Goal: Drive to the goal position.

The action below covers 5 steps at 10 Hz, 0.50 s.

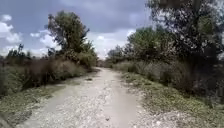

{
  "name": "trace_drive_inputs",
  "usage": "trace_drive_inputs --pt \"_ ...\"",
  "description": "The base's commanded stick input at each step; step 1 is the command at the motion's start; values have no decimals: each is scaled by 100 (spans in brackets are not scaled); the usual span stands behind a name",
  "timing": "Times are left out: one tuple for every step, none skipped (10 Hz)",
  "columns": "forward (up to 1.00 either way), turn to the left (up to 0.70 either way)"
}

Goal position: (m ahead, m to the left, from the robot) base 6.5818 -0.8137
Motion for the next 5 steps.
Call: trace_drive_inputs --pt "50 1" --pt "50 1" --pt "50 1" --pt "50 1" --pt "50 1"
